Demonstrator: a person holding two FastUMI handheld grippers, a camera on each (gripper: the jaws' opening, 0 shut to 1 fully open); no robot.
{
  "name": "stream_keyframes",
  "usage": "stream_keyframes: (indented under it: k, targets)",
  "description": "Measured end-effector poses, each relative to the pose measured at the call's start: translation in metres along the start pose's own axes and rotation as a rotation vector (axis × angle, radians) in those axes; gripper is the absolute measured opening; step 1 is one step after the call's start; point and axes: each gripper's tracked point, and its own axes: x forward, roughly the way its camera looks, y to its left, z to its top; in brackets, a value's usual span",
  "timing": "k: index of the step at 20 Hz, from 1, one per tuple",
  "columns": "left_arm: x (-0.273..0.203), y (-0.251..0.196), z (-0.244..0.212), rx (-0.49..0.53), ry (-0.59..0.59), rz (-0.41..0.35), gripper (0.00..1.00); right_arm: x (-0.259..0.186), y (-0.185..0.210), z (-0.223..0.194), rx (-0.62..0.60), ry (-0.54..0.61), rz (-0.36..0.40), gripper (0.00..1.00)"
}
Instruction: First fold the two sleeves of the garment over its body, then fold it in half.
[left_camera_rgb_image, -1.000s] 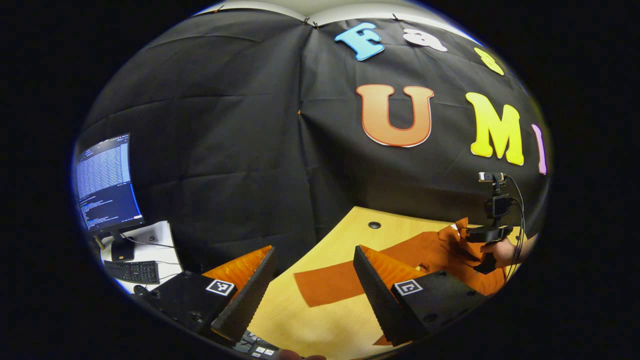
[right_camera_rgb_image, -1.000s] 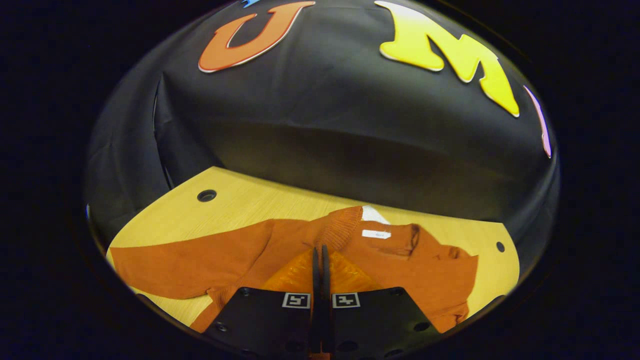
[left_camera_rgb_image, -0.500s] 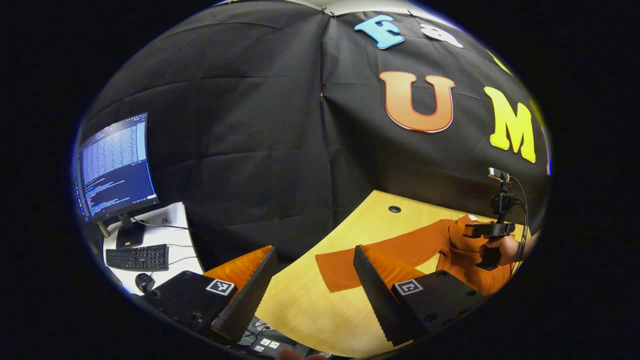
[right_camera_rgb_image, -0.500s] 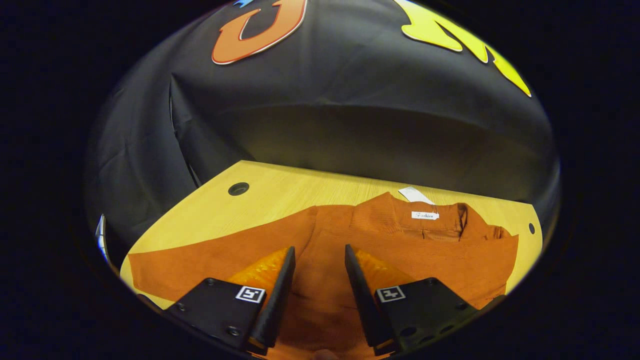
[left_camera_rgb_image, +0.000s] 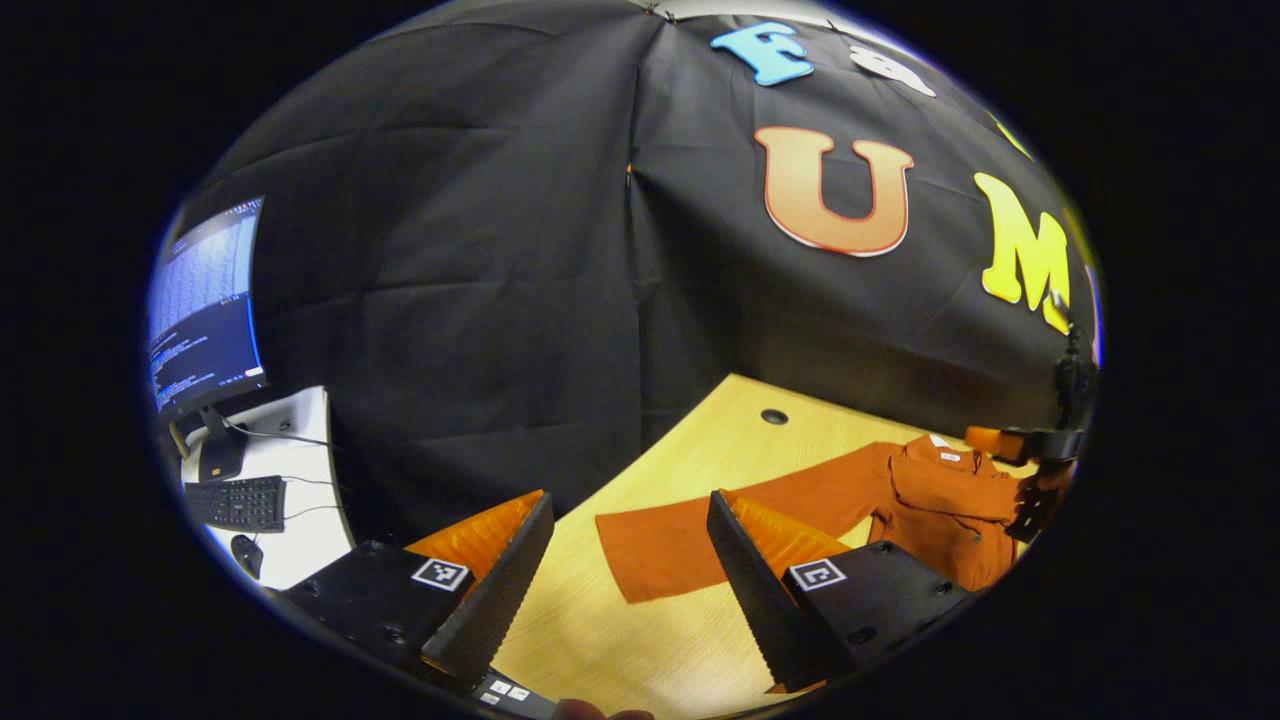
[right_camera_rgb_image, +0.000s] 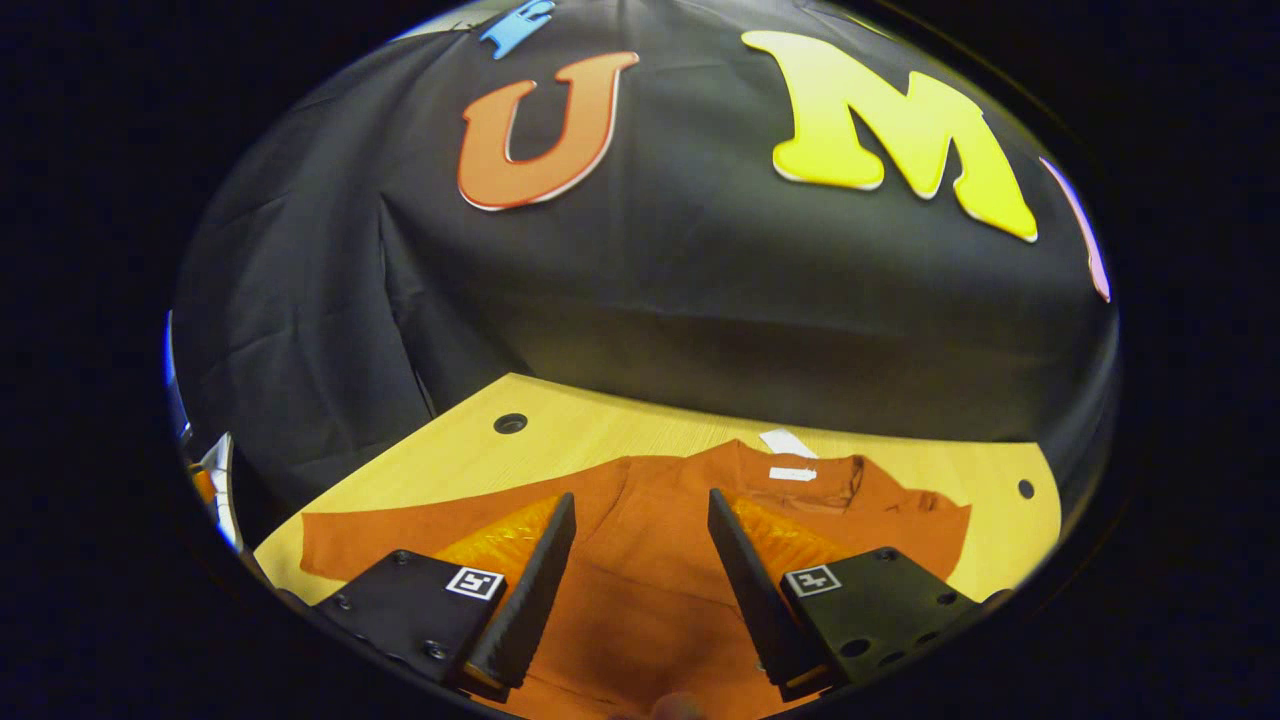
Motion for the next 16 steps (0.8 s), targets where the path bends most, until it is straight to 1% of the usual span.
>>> stream_keyframes:
  k: [1,2,3,4,9,11,13,14,15,16]
  targets:
    - [0.008,0.0,-0.009,-0.002,0.025,-0.005,1.0,-0.018,-0.002,0.0,-0.017,-0.012,0.006,0.87]
    - [0.014,-0.003,-0.017,-0.006,0.046,-0.012,1.0,-0.035,-0.007,0.002,-0.029,-0.024,0.009,0.84]
    - [0.022,-0.003,-0.024,-0.009,0.064,-0.015,1.0,-0.049,-0.014,0.002,-0.038,-0.036,0.003,0.87]
    - [0.027,-0.004,-0.03,-0.014,0.081,-0.016,1.0,-0.063,-0.022,0.003,-0.043,-0.044,-0.005,0.87]
    - [0.055,-0.007,-0.054,-0.002,0.144,-0.019,1.0,-0.136,-0.064,0.0,-0.042,-0.067,-0.081,0.86]
    - [0.06,-0.007,-0.064,0.001,0.179,-0.022,1.0,-0.155,-0.081,-0.006,-0.025,-0.062,-0.117,0.86]
    - [0.073,-0.003,-0.081,0.02,0.211,0.0,1.0,-0.17,-0.099,-0.005,-0.043,-0.069,-0.169,0.86]
    - [0.08,-0.003,-0.089,0.022,0.223,0.008,1.0,-0.177,-0.106,-0.005,-0.056,-0.071,-0.186,0.82]
    - [0.088,-0.003,-0.093,0.02,0.232,0.02,1.0,-0.182,-0.109,-0.007,-0.057,-0.069,-0.196,0.86]
    - [0.094,-0.002,-0.096,0.02,0.239,0.035,1.0,-0.187,-0.11,-0.008,-0.053,-0.069,-0.205,0.86]
